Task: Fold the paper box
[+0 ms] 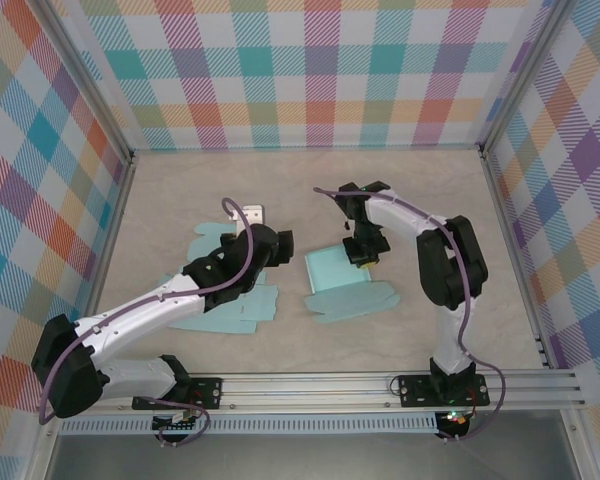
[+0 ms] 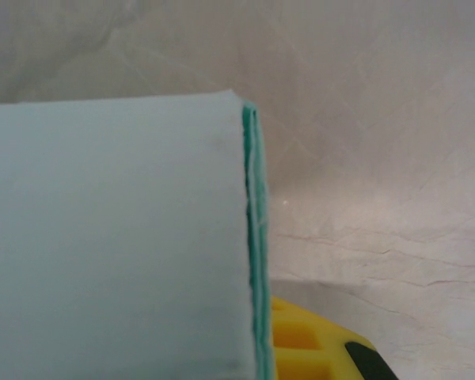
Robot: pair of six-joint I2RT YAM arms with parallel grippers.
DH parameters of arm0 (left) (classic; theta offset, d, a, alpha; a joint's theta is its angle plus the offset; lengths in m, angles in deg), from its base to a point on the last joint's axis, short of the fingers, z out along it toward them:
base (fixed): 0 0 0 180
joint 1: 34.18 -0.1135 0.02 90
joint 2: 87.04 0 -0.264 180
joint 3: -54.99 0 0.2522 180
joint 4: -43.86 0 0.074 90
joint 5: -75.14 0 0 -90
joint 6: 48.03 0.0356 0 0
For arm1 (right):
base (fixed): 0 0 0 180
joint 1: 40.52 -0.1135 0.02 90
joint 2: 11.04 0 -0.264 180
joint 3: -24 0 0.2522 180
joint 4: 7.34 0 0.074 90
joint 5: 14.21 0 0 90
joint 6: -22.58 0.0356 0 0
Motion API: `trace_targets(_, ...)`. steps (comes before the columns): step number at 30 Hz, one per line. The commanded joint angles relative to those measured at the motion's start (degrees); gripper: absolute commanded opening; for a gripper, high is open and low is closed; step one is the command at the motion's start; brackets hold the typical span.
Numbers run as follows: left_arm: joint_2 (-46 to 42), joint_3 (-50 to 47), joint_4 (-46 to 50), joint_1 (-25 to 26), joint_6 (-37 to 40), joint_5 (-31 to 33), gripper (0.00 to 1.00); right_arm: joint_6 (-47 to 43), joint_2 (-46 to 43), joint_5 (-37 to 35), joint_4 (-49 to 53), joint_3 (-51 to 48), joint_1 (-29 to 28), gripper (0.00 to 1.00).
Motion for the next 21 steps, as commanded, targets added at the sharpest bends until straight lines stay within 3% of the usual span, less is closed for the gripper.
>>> trace_targets(1, -0.92, -1.2, 1.44, -0.51, -0.31, 2.07, 1.0, -1.08, 6.07, -8.86, 0.89, 2.85, 0.47, 0.0)
trace_targets(8, -0.49, -1.23, 0.79, -0.57, 0.82, 2.26, 1.0, -0.77, 13.88, -15.28, 2.49, 8.69, -0.04, 0.0)
trace_targets(21, -0.66, -1.55, -1.96, -0.64, 1.72, 2.49, 1.0, 7.2, 20.74, -24.3, -0.98, 11.68, -2.83, 0.01)
